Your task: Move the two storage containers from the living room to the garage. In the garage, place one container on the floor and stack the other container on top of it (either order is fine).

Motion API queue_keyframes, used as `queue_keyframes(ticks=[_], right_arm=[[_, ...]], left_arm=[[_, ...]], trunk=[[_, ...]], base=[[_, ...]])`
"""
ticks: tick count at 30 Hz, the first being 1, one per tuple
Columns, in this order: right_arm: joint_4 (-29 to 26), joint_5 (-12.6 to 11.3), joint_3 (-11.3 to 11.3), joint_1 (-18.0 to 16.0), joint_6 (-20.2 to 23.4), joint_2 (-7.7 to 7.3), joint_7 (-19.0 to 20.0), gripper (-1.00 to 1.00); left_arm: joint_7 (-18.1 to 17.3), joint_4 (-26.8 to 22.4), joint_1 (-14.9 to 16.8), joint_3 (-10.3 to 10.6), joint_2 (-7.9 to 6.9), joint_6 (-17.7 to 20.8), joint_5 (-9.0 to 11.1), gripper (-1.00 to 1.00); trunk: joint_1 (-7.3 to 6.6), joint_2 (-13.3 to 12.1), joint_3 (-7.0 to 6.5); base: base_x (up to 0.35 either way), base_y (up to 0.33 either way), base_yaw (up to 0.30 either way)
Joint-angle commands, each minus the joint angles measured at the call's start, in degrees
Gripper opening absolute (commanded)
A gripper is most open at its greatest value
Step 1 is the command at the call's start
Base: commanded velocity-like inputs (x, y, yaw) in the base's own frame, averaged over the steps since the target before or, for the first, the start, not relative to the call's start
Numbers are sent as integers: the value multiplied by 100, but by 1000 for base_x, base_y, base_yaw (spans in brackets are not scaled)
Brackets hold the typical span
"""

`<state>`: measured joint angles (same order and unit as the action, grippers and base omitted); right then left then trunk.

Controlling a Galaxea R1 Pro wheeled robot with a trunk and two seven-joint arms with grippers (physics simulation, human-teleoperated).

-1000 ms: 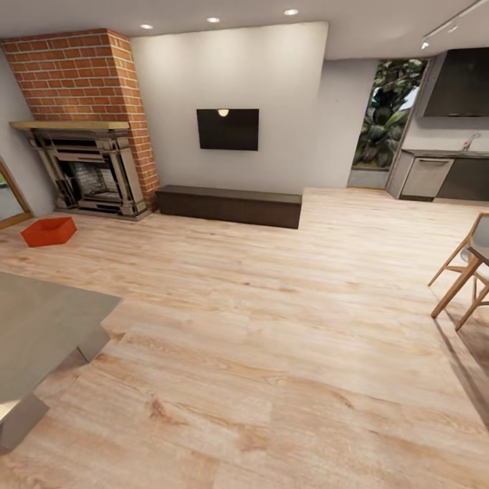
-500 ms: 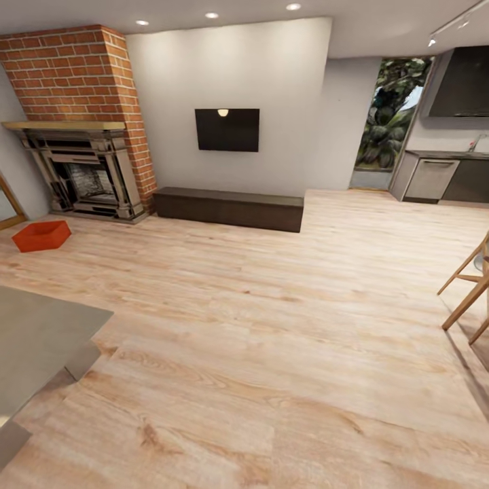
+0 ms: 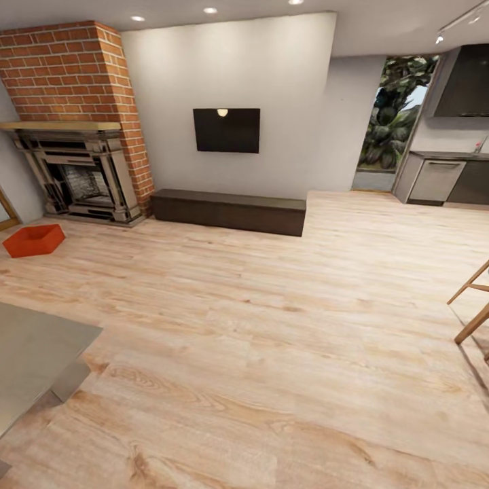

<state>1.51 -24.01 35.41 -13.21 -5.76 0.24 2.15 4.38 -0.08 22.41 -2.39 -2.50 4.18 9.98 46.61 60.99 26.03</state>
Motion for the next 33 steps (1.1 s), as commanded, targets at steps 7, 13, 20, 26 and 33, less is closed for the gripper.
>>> queue_keyframes(ticks=[7, 13, 20, 26, 33], right_arm=[[16, -60, 45, -10, -30, 3, 22, 100], [16, -60, 45, -6, -30, 3, 22, 100], [16, -60, 45, -7, -30, 3, 22, 100], [16, -60, 45, -8, -30, 3, 22, 100], [16, -60, 44, -6, -30, 3, 22, 100]], left_arm=[[10, -1, 1, -23, -2, 17, 29, 100], [10, -1, 2, -22, 0, 15, 30, 100], [10, -1, 1, -21, 2, 14, 29, 100], [10, -1, 1, -19, -1, 13, 28, 100], [10, -1, 2, -22, 1, 13, 30, 100]], trunk=[[3, 3, 5], [3, 3, 5], [3, 3, 5], [3, 3, 5], [3, 3, 5]], base=[[322, 0, 0], [322, 0, 0], [322, 0, 0], [322, 0, 0], [322, 0, 0]])
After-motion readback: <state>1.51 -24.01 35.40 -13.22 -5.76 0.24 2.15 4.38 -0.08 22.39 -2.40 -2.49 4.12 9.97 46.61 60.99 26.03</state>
